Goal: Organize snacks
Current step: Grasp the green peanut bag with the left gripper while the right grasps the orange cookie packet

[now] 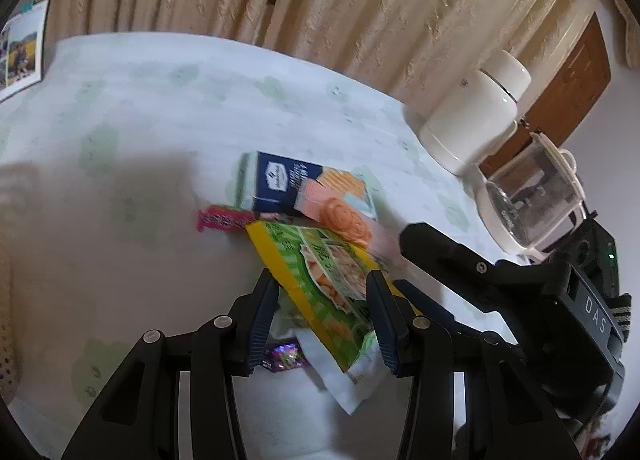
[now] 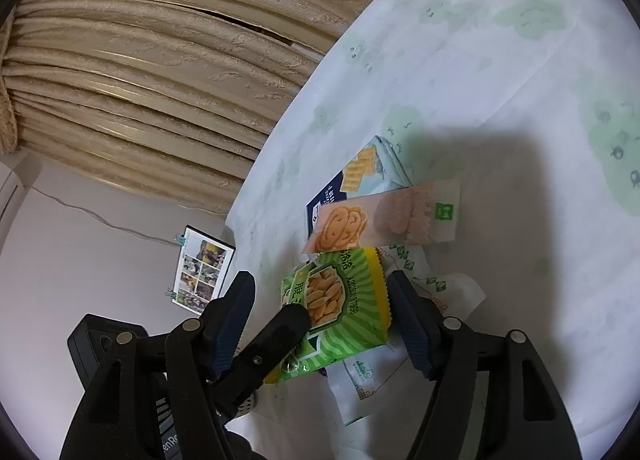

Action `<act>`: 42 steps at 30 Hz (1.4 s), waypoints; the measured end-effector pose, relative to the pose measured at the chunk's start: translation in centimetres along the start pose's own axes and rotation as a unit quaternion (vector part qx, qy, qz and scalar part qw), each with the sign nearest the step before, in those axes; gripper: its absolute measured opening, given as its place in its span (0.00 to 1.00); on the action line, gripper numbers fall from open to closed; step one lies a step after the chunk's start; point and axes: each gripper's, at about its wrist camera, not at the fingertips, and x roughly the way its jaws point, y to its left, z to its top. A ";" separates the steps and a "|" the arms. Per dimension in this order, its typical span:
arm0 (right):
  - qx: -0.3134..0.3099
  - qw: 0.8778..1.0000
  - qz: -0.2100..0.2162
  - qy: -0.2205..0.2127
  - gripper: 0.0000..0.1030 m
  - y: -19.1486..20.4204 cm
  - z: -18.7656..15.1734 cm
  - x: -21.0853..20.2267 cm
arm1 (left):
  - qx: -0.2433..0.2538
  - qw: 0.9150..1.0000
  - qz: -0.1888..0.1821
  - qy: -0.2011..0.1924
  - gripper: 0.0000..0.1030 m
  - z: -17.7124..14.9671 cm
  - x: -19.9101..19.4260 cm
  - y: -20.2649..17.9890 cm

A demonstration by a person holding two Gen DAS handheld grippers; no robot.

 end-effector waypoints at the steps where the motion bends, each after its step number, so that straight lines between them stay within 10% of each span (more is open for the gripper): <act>1: 0.001 1.000 0.001 0.000 0.65 0.0 0.0 0.0 | 0.001 1.000 0.002 -0.001 0.45 0.0 0.0 0.0; 14: 0.010 1.000 0.009 0.001 0.65 -0.5 0.2 -0.6 | -0.011 1.000 0.003 -0.028 0.26 0.2 -1.7 0.0; 26: -0.137 0.973 -0.159 -0.094 0.65 1.9 1.7 -2.8 | 0.011 0.997 0.021 -0.075 0.16 0.4 -5.2 0.2; 36: -0.273 0.948 -0.163 -0.006 0.65 3.1 4.3 1.3 | 0.024 0.995 0.027 -0.091 0.16 0.7 -6.8 0.6; 42: -0.367 0.913 -0.165 0.071 0.65 3.7 3.2 4.4 | 0.027 0.995 0.025 -0.091 0.16 0.8 -6.7 0.8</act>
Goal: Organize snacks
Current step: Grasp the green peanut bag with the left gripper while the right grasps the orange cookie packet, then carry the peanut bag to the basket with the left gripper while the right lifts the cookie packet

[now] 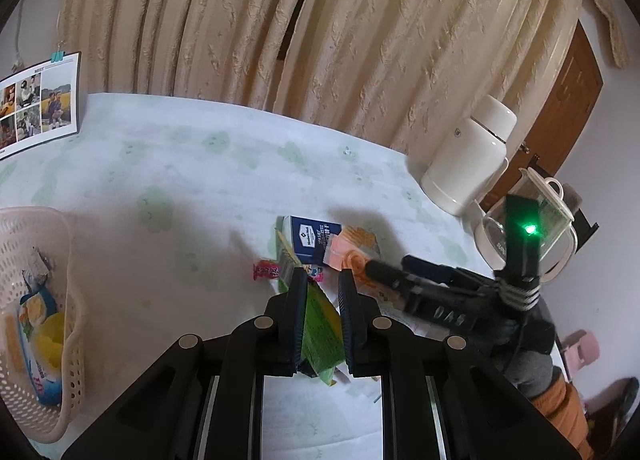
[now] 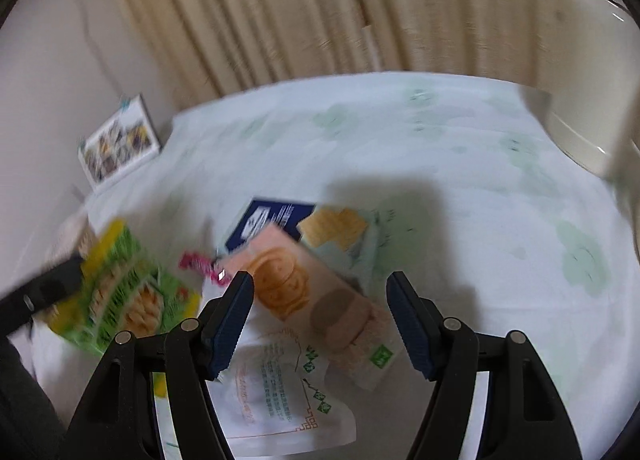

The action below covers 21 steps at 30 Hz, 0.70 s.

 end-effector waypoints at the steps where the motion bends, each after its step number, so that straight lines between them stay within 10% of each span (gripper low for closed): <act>1: -0.011 1.000 0.002 0.010 0.65 0.1 -0.1 0.3 | 0.000 1.000 0.000 0.000 0.16 0.0 0.0 0.0; 21: -0.067 0.997 -0.011 0.032 0.68 1.1 -1.4 1.3 | -0.013 0.998 0.057 0.035 0.34 -1.9 3.6 0.9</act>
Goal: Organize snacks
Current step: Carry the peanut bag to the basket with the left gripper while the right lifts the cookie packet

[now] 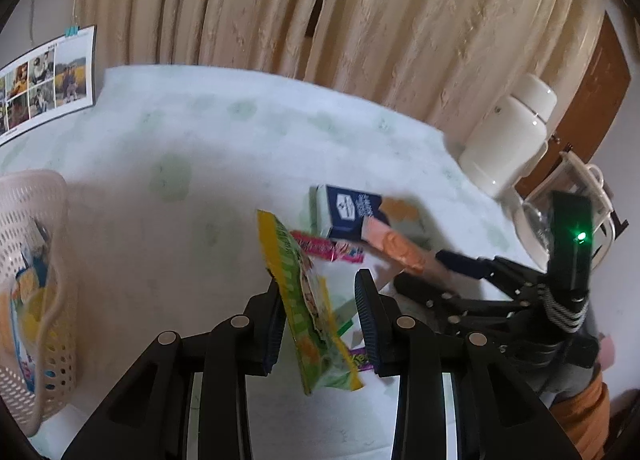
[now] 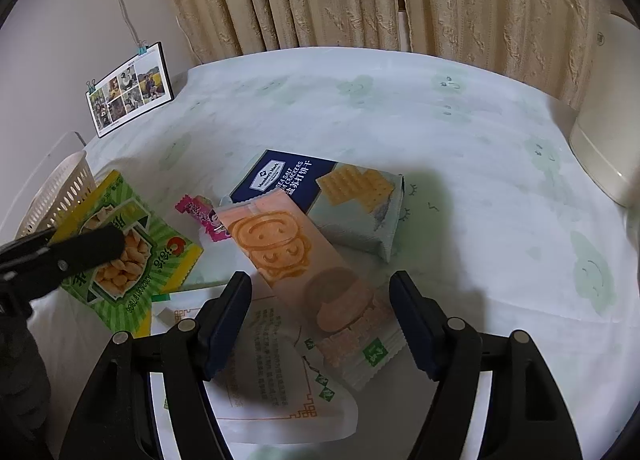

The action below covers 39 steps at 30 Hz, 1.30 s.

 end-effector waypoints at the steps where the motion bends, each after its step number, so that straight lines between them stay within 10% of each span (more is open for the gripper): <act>1: 0.000 1.000 -0.001 0.000 0.68 0.0 0.0 0.0 | 0.001 1.000 0.002 0.002 0.34 -0.1 0.2 0.0; 9: -0.006 0.999 -0.043 -0.001 0.68 0.9 0.4 0.7 | -0.013 1.000 -0.004 0.023 0.34 -0.5 1.4 0.2; 17: 0.016 0.998 -0.066 -0.010 0.32 0.4 0.2 0.2 | -0.009 1.000 -0.010 0.011 0.14 -0.6 0.8 -0.1; 28: 0.116 0.991 0.037 -0.047 0.30 -1.1 0.4 -3.0 | -0.014 0.998 -0.034 -0.054 0.13 0.8 -3.9 0.2; 39: 0.121 0.986 0.087 -0.074 0.30 1.5 0.3 -4.8 | -0.043 0.984 0.074 -0.158 0.13 2.2 -8.9 3.6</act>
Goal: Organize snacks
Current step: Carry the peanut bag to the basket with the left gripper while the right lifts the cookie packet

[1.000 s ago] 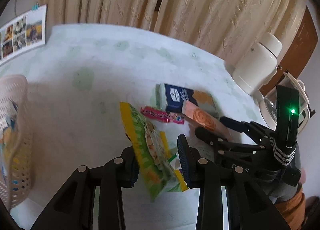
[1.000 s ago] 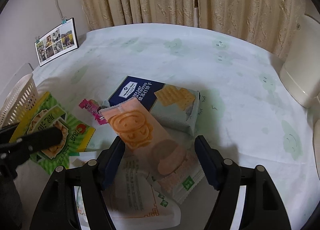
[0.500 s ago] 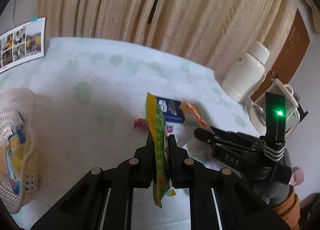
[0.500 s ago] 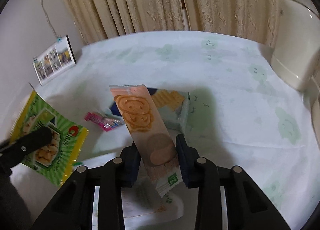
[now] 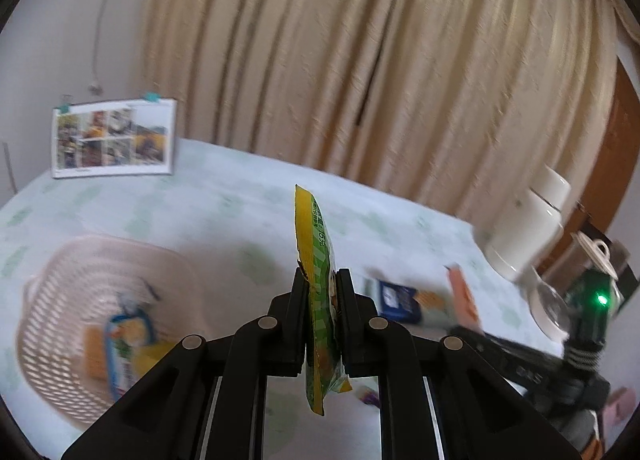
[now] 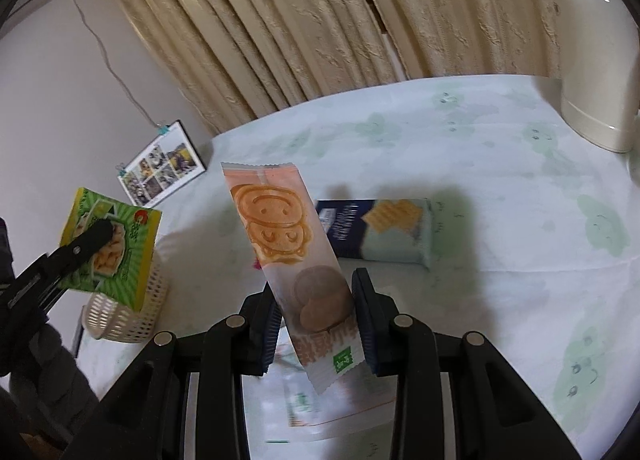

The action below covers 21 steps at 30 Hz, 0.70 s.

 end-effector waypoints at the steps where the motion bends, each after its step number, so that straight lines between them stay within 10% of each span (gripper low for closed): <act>1: 0.002 1.000 0.005 -0.002 0.30 0.1 0.0 -0.1 | -0.001 1.000 0.006 -0.005 0.13 0.1 -0.3 0.4; 21: 0.016 0.998 0.065 -0.001 0.30 1.6 -1.5 -0.6 | -0.079 0.987 0.135 -0.040 0.15 1.0 -2.1 9.2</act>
